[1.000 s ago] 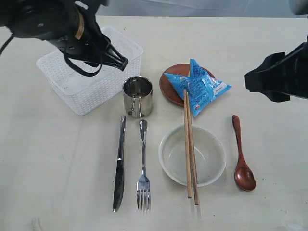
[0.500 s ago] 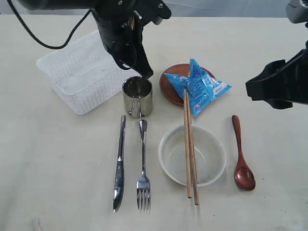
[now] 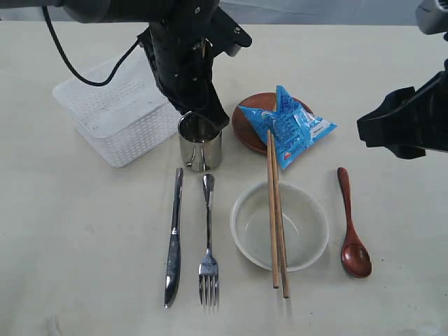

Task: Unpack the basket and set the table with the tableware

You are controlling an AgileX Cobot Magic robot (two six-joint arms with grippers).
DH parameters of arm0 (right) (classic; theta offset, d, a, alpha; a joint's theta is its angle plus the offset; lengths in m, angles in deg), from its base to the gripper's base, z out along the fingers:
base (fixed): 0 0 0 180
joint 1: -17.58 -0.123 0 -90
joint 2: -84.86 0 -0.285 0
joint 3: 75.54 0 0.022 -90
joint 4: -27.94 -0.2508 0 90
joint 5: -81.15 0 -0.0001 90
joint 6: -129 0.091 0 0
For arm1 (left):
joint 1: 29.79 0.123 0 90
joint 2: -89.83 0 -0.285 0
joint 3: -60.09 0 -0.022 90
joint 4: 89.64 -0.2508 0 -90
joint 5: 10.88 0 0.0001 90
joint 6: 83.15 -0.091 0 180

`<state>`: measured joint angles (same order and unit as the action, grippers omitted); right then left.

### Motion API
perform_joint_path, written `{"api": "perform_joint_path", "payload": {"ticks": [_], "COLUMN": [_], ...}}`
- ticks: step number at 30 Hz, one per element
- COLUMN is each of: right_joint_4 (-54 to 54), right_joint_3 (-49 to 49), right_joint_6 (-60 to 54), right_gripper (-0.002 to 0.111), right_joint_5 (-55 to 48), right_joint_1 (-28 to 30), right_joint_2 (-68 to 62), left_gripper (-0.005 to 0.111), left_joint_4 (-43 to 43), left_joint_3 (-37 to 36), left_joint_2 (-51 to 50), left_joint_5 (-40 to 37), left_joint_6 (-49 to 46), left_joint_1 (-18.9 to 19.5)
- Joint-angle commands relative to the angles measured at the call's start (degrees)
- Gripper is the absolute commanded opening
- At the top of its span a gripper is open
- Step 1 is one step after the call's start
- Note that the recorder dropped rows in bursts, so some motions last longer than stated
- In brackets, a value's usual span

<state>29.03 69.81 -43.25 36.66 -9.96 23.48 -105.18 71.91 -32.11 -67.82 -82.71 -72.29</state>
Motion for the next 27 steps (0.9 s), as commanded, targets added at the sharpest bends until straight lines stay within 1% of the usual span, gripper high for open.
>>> {"api": "perform_joint_path", "payload": {"ticks": [1,5,8,11,15,20,27], "right_joint_4": [0.48,0.48,0.48,0.48,0.48,0.48,0.48], "right_joint_3": [0.04,0.04,0.04,0.04,0.04,0.04,0.04], "right_joint_6": [-0.54,-0.54,-0.53,-0.53,-0.53,-0.53,-0.53], "right_gripper": [0.055,0.055,0.055,0.055,0.055,0.055,0.055], "right_joint_5": [0.64,0.64,0.52,0.52,0.52,0.76,0.89], "right_joint_1": [-0.02,-0.02,-0.02,-0.02,-0.02,-0.02,-0.02], "right_joint_2": [-0.13,-0.13,-0.13,-0.13,-0.13,-0.13,-0.13], "left_gripper": [0.0,0.0,0.0,0.0,0.0,0.0,0.0], "left_joint_4": [-2.19,1.03,4.03,9.28,13.19,14.54,14.29], "left_joint_3": [2.17,4.87,4.99,4.99,4.99,4.69,4.69], "left_joint_2": [0.32,0.46,1.55,2.24,2.0,0.84,-2.26], "left_joint_5": [-0.72,-2.17,-2.56,-5.22,-7.21,-7.65,-7.29], "left_joint_6": [1.22,1.52,1.37,-1.34,-3.29,-3.91,-4.04], "left_joint_1": [0.07,0.07,0.07,0.07,0.07,0.07,0.07]}}
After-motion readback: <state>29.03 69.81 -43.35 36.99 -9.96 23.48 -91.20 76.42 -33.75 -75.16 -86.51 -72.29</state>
